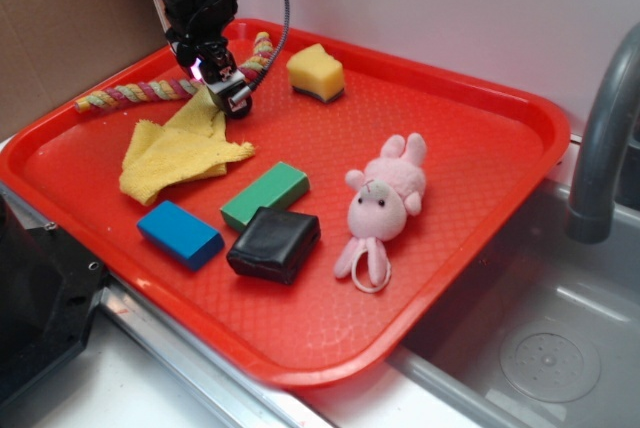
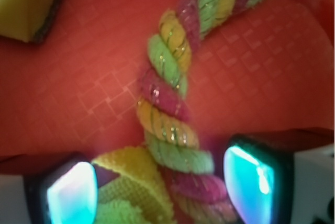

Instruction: Grab the multicolored rope.

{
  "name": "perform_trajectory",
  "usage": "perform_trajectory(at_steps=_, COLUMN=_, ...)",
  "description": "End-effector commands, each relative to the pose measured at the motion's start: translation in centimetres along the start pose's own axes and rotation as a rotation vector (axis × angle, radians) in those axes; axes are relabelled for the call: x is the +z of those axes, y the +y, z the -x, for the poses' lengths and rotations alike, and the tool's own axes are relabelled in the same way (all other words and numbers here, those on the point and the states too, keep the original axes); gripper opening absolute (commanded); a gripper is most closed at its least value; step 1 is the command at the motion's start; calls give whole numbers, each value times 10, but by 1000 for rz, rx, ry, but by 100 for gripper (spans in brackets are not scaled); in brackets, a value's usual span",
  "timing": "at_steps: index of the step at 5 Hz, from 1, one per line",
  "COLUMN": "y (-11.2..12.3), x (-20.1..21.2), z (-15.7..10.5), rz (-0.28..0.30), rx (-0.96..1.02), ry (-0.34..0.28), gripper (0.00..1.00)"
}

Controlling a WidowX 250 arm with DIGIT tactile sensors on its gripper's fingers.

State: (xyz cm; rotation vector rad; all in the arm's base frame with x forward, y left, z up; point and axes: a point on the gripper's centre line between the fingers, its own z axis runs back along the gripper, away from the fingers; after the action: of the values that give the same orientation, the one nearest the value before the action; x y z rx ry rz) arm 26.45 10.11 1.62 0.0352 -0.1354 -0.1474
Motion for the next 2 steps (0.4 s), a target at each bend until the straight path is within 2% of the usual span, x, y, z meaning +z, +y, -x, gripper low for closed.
perform_trajectory(at_steps=1, y=3, x=3, z=-7, rz=13, rx=23, ry=-1, gripper=0)
perform_trajectory(at_steps=2, y=2, x=13, z=-9, rz=31, rx=52, ry=-7, gripper=0)
